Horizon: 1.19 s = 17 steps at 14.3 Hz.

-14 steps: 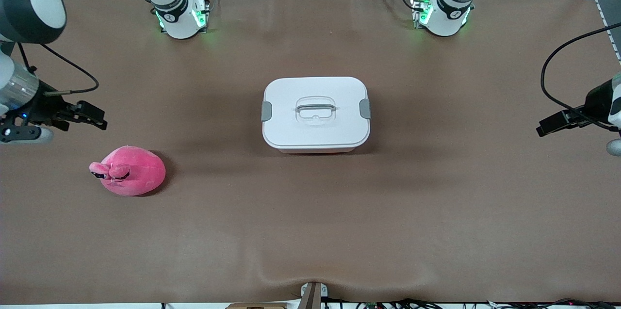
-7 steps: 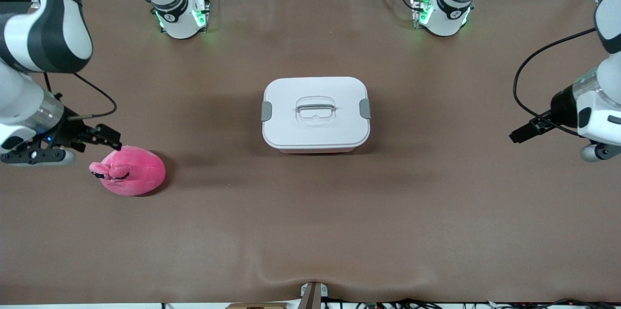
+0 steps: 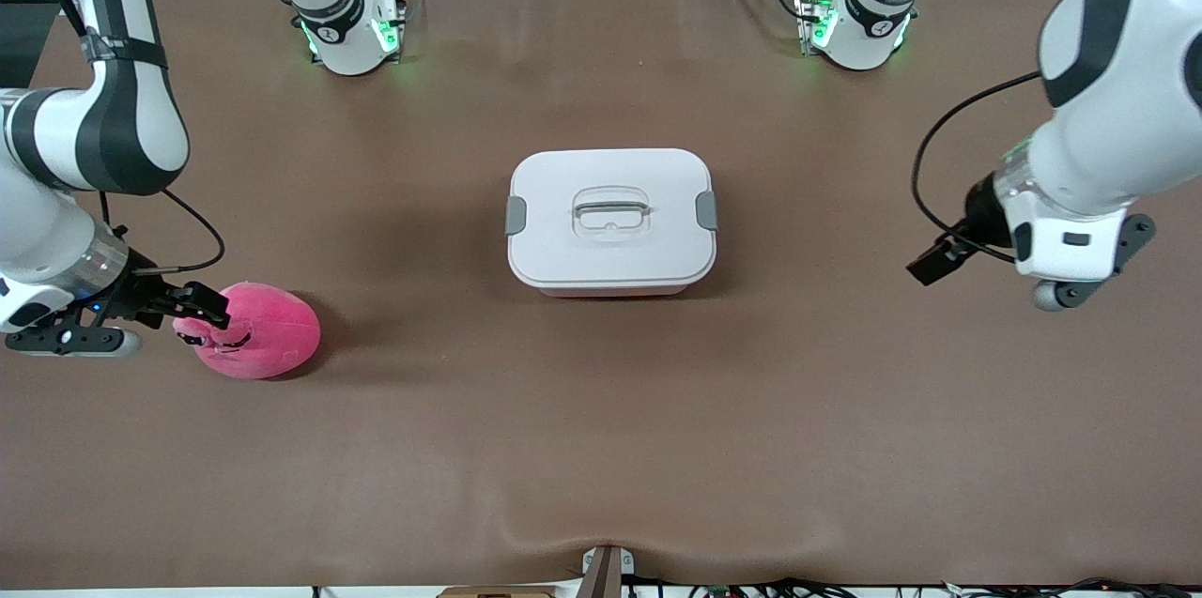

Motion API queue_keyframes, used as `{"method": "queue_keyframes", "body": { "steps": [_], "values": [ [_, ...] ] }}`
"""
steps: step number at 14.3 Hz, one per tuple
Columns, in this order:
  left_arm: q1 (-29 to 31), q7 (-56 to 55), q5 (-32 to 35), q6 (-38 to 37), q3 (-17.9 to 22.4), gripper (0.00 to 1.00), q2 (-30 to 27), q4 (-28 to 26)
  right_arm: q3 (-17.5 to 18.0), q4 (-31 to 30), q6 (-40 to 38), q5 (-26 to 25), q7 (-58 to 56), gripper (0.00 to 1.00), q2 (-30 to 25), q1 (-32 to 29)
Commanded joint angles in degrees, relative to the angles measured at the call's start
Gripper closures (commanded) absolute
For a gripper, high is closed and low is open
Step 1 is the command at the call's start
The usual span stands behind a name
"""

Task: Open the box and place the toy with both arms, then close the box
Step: 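Move the right gripper to the pink plush while the left gripper approaches the box, then lower the left gripper onto the box lid handle and grasp it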

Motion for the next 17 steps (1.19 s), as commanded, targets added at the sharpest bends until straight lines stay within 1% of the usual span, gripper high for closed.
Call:
{"method": "queue_keyframes", "body": {
  "steps": [1,2,4,9,10,11,12,13,17],
  "values": [
    [-2.4,-6.8,-0.6,0.1,0.1,0.0,1.3,1.3,0.5,0.4,-2.6,0.1,0.0,0.0,-1.1,0.3],
    [-3.5,-9.4,-0.6,0.4,0.2,0.0,1.7,1.3,0.5,0.5,-3.4,0.1,-0.2,0.0,-1.2,0.3],
    [-6.0,-16.0,-0.6,1.1,0.2,0.0,2.4,1.3,0.6,0.8,-2.6,0.1,-0.3,0.0,-0.8,0.6],
    [-12.2,-37.0,-1.6,4.1,0.1,0.0,3.9,1.3,0.6,0.8,-1.0,0.0,-0.3,0.0,-0.4,2.5],
    [-13.0,-39.9,-2.2,4.1,0.1,0.0,4.3,1.3,0.5,0.7,-1.1,0.0,-0.3,0.0,-0.4,2.2],
    [-13.6,-42.7,-4.2,4.3,0.1,0.0,4.6,1.3,0.5,0.7,-1.5,0.0,-0.4,0.0,-0.5,1.7],
    [-13.7,-45.2,-7.0,5.7,0.1,0.0,4.7,1.3,0.4,0.7,-1.5,0.0,-0.4,0.0,-0.5,1.5],
    [-14.3,-47.6,-8.0,7.1,0.1,0.0,4.7,1.1,0.4,0.8,-1.3,0.0,-0.3,0.0,-0.5,1.5],
    [-18.7,-57.2,-7.2,8.0,0.3,0.0,6.8,1.0,0.3,0.9,-1.6,0.0,-0.3,0.0,-0.9,1.5]
  ]
}}
